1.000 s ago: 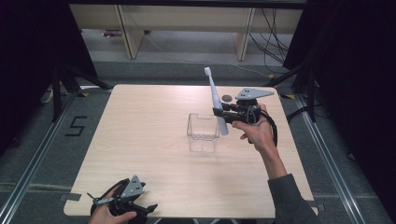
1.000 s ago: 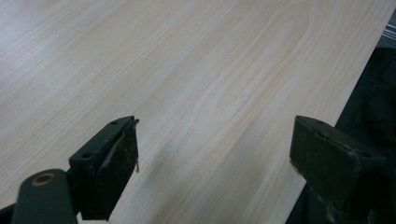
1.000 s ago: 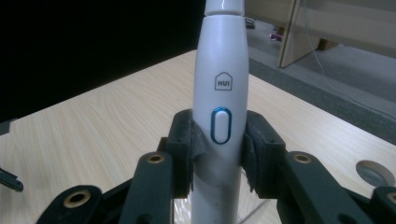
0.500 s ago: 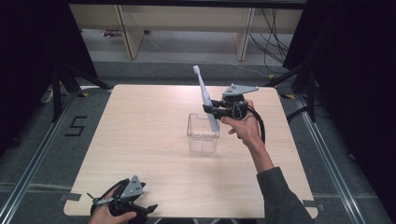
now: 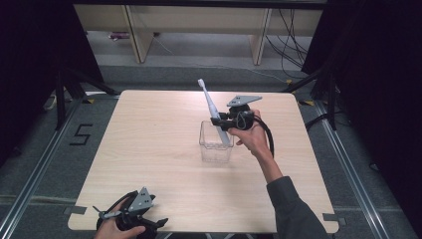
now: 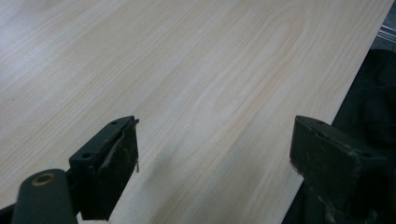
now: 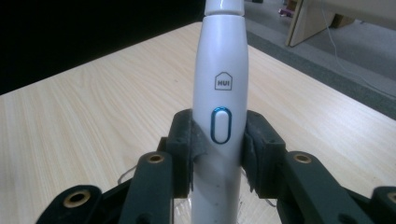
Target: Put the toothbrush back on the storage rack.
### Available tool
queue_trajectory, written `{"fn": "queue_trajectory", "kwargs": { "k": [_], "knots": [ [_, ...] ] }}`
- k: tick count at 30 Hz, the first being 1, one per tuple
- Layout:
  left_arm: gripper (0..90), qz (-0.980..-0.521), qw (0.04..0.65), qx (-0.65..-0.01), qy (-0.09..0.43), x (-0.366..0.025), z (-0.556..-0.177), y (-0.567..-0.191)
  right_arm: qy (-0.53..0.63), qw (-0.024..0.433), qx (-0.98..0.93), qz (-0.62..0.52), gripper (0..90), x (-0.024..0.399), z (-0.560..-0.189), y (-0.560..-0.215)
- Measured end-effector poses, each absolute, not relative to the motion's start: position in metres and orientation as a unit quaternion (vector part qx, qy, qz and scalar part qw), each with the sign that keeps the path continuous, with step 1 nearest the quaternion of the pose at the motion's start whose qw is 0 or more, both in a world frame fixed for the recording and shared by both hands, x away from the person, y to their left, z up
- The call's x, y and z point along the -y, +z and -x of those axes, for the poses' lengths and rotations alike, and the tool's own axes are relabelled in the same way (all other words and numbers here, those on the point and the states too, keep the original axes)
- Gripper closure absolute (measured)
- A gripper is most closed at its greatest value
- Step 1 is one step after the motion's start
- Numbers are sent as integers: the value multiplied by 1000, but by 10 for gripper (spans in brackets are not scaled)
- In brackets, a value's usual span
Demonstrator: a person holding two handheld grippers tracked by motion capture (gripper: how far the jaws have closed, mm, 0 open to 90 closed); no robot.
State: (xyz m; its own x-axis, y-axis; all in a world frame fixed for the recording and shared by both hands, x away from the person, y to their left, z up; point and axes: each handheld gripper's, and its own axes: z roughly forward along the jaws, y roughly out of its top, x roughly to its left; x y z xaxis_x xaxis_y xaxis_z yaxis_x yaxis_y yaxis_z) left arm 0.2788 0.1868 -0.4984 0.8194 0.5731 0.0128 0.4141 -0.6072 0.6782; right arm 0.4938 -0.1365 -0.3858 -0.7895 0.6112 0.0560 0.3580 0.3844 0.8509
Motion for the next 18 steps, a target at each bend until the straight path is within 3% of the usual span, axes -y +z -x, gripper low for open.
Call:
{"fn": "queue_trajectory", "kwargs": {
  "k": [18],
  "knots": [
    [148, -887, 348, -279, 119, -187, -278, -499, 426, 128, -843, -302, 665, 125, -498, -412]
  ]
}}
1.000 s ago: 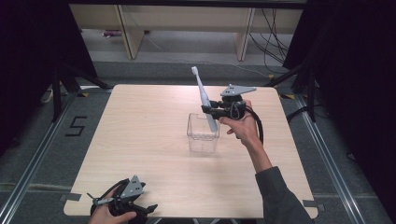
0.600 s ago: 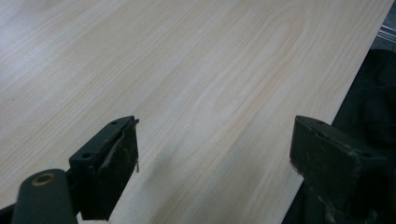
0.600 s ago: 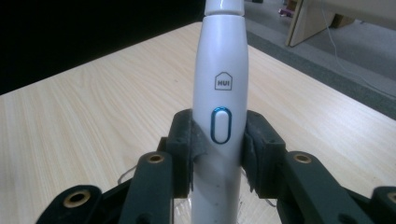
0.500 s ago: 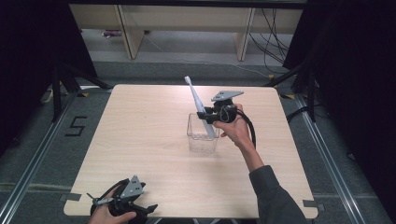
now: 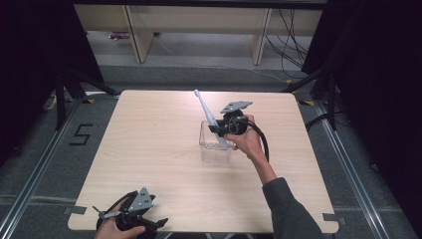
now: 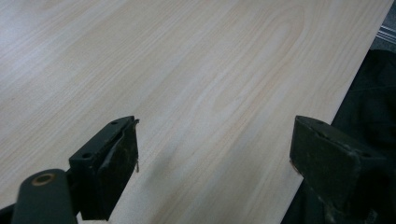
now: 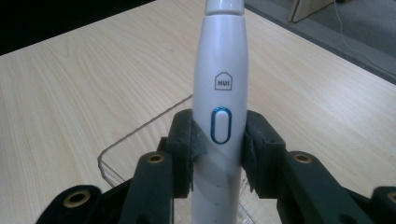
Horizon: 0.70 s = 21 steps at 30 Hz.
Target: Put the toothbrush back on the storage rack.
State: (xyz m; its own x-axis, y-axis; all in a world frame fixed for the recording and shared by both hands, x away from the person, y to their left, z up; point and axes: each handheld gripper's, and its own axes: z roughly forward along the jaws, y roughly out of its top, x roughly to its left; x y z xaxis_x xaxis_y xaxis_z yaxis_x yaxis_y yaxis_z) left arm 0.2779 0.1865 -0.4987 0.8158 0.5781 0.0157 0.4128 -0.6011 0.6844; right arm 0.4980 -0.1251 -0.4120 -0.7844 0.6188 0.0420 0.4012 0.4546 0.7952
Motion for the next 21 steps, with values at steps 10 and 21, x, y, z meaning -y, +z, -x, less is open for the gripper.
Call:
{"fn": "queue_trajectory", "kwargs": {
  "k": [10, 21],
  "knots": [
    [148, -887, 349, -279, 120, -187, -278, -498, 403, 123, -856, -300, 665, 119, -500, -420],
    [148, -885, 350, -284, 117, -186, -277, -499, 373, 113, -867, -309, 664, 115, -501, -424]
  ]
}}
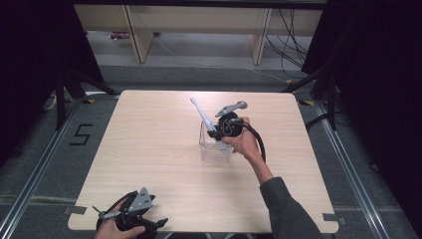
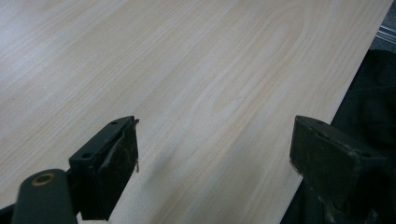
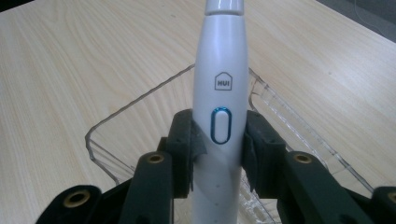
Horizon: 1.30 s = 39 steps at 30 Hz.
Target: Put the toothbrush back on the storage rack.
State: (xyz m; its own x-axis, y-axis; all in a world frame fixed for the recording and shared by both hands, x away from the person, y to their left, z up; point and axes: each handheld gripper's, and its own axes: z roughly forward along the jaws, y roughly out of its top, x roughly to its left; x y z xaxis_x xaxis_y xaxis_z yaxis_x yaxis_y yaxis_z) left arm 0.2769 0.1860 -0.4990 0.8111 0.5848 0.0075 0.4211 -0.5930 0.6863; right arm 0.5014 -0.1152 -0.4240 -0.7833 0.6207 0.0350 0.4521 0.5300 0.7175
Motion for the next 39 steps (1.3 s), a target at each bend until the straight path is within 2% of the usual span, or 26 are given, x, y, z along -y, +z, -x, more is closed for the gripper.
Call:
{"fn": "queue_trajectory", "kwargs": {
  "k": [11, 12, 16, 17, 20, 21, 22, 27, 28, 31, 33, 39],
  "knots": [
    [148, -885, 351, -283, 117, -186, -277, -499, 360, 118, -874, -305, 664, 113, -505, -427],
    [148, -887, 349, -277, 119, -186, -278, -499, 360, 106, -875, -306, 664, 111, -505, -428],
    [148, -887, 350, -277, 119, -186, -277, -499, 347, 105, -880, -305, 663, 110, -507, -428],
    [147, -888, 348, -276, 119, -186, -278, -499, 346, 115, -879, -307, 663, 109, -508, -430],
    [148, -887, 350, -277, 119, -186, -277, -499, 335, 84, -877, -334, 663, 106, -506, -427],
    [148, -887, 350, -277, 119, -186, -277, -499, 341, 102, -883, -306, 663, 107, -509, -430],
    [148, -887, 350, -277, 119, -186, -277, -499, 334, 93, -879, -329, 663, 105, -507, -430],
    [148, -887, 350, -278, 119, -186, -277, -499, 331, 102, -886, -307, 663, 105, -509, -431],
    [148, -887, 350, -278, 119, -186, -277, -499, 321, 88, -883, -331, 662, 104, -507, -430],
    [148, -887, 350, -276, 119, -186, -277, -498, 319, 99, -881, -334, 662, 103, -509, -432],
    [148, -887, 350, -276, 119, -186, -277, -499, 312, 86, -886, -333, 662, 103, -508, -430],
    [147, -887, 350, -276, 119, -186, -277, -499, 318, 91, -889, -316, 662, 102, -511, -433]
  ]
}}
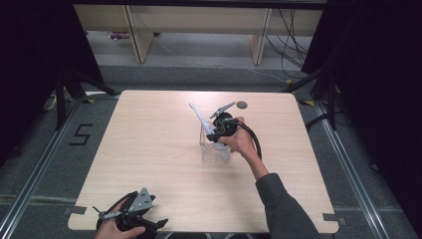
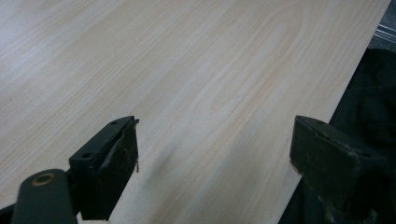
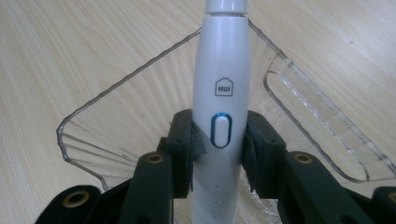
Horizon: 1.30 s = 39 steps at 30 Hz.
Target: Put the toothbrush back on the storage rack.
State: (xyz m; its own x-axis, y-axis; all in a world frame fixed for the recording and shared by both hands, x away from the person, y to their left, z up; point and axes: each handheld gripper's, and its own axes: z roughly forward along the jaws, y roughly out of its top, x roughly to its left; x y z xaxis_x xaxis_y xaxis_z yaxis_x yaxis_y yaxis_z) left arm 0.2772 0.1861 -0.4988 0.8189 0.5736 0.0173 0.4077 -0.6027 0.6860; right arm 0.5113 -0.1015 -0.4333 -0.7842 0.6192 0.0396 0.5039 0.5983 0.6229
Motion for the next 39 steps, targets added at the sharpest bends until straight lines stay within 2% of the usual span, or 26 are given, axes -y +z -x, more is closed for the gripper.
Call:
{"fn": "queue_trajectory", "kwargs": {
  "k": [12, 16, 17, 27, 31, 39],
  "knots": [
    [148, -887, 349, -277, 119, -186, -277, -499, 303, 92, -896, -312, 659, 100, -511, -435],
    [148, -887, 349, -276, 119, -186, -277, -499, 311, 99, -891, -317, 635, 102, -510, -432],
    [147, -887, 349, -277, 119, -186, -277, -499, 307, 87, -881, -349, 626, 104, -506, -427],
    [147, -891, 344, -274, 111, -186, -278, -499, 354, 109, -876, -310, 581, 113, -502, -413],
    [147, -888, 348, -278, 119, -186, -277, -499, 369, 106, -867, -318, 539, 114, -496, -407],
    [148, -887, 348, -278, 119, -186, -277, -499, 379, 97, -862, -321, 512, 118, -490, -398]
  ]
}}
